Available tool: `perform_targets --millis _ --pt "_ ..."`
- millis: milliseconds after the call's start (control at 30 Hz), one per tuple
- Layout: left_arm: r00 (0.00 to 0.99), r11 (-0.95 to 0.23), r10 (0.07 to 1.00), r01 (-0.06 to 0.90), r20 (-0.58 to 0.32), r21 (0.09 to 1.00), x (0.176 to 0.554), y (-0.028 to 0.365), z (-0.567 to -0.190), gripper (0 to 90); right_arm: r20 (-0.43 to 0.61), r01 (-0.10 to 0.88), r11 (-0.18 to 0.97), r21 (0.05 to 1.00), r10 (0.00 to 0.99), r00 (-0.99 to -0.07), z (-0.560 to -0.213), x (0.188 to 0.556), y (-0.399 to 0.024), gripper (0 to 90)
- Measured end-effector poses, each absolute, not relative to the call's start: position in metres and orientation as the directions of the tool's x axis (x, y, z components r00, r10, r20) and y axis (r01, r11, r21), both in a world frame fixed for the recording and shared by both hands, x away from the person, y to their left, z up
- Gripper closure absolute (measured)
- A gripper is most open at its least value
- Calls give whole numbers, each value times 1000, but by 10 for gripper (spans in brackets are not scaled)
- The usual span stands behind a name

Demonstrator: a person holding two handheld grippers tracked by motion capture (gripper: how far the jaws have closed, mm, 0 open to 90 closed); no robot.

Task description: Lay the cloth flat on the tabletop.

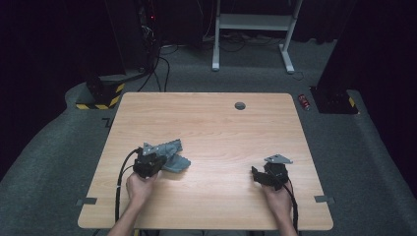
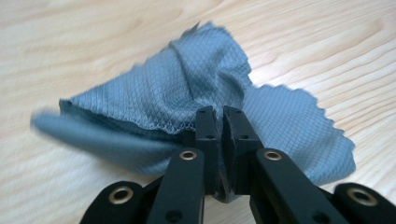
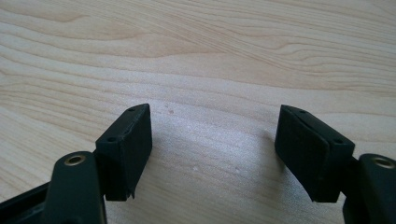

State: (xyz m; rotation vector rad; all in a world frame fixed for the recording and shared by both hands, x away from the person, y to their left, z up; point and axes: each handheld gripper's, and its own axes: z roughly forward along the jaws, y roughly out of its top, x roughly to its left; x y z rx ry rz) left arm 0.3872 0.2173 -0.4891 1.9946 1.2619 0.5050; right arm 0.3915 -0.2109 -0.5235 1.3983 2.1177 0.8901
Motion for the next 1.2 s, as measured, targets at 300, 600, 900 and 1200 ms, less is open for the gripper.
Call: perform_targets --millis 300,600,900,1200 --pt "523 -318 852 557 -27 767 388 194 -471 857 -17 633 279 722 922 -386 -523 392 -211 270" --pt "583 -334 812 519 -40 787 390 168 -459 857 -17 633 278 722 922 -386 -523 392 -211 270" --pt "622 -328 779 512 -79 794 393 145 -461 855 -18 633 279 722 922 -386 -523 392 -211 270" --pt "675 -367 736 468 -57 804 397 119 -454 855 -19 632 280 723 922 -387 -524 392 -211 270"
